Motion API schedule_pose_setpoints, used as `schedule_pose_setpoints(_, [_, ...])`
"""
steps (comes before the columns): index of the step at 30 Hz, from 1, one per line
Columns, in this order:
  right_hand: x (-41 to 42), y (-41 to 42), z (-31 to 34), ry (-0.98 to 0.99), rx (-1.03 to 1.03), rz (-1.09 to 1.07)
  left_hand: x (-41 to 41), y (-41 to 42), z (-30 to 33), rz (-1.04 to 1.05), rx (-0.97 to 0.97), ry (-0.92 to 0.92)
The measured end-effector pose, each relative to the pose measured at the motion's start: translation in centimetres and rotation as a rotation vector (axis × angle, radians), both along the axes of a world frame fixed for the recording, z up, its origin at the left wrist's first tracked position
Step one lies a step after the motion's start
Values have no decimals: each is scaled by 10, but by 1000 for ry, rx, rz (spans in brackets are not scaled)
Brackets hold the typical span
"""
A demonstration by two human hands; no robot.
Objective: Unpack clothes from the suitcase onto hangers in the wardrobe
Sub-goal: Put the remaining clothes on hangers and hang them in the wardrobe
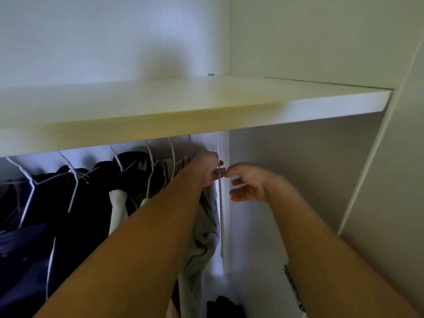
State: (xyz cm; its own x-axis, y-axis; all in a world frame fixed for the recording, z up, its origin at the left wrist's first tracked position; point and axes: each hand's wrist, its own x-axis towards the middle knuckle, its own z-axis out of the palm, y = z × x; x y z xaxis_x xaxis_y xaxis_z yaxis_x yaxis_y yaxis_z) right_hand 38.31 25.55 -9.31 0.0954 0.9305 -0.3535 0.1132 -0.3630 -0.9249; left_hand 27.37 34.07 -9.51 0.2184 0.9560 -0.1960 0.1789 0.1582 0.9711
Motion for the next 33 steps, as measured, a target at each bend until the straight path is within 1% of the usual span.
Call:
schedule_pose_setpoints(2, [-10,-5,9,45,14,39,-1,-2,5,-9,-81,-192])
schedule_pose_setpoints(3, [-14,-8,13,53,26,41,-2,1,6,-31,-76,-257])
schedule_pose_setpoints(4, [-17,-9,15,48,41,22,-2,-1,9,-33,-50,-278])
schedule_pose_setpoints(6, [-18,-12,18,40,74,-39,-8,-2,11,31,-26,-296])
schedule_pose_setpoints(7, [-19,-16,19,35,85,-62,-12,-8,13,25,-18,-318])
schedule_pose_setpoints(8, [-19,-18,18,16,92,-83,-15,-13,14,-6,-25,-379])
schedule_pose_setpoints(11, [-17,-29,5,-134,116,-180,-26,-40,24,-36,-58,-441])
schedule_pose_setpoints(14, [-14,-55,-20,-202,159,-241,-33,-77,25,-45,-43,-432])
schedule_pose_setpoints(15, [-15,-70,-27,-195,166,-243,-35,-92,23,-62,-36,-407])
schedule_pose_setpoints(17, [-18,-99,-39,-137,156,-229,-40,-119,16,-87,-34,-359])
schedule_pose_setpoints(20, [-34,-142,-48,-92,102,-124,-44,-153,-5,-134,-37,-266])
schedule_pose_setpoints(22, [-48,-169,-51,13,80,-71,-47,-172,-27,-150,-21,-190])
schedule_pose_setpoints(24, [-58,-192,-60,88,64,-68,-52,-188,-54,-169,-16,-121])
schedule_pose_setpoints(26, [-66,-208,-73,103,8,-100,-60,-201,-79,-208,-47,-83])
schedule_pose_setpoints(28, [-71,-218,-93,37,-35,-149,-69,-210,-100,-279,-82,-52])
schedule_pose_setpoints(30, [-72,-226,-122,-106,-61,-228,-76,-217,-125,-383,-140,-61])
schedule_pose_setpoints(32, [-71,-232,-162,-194,-96,-287,-86,-222,-156,-442,-237,-60])
schedule_pose_setpoints(33, [-69,-235,-180,-207,-122,-290,-91,-223,-172,-473,-286,-57])
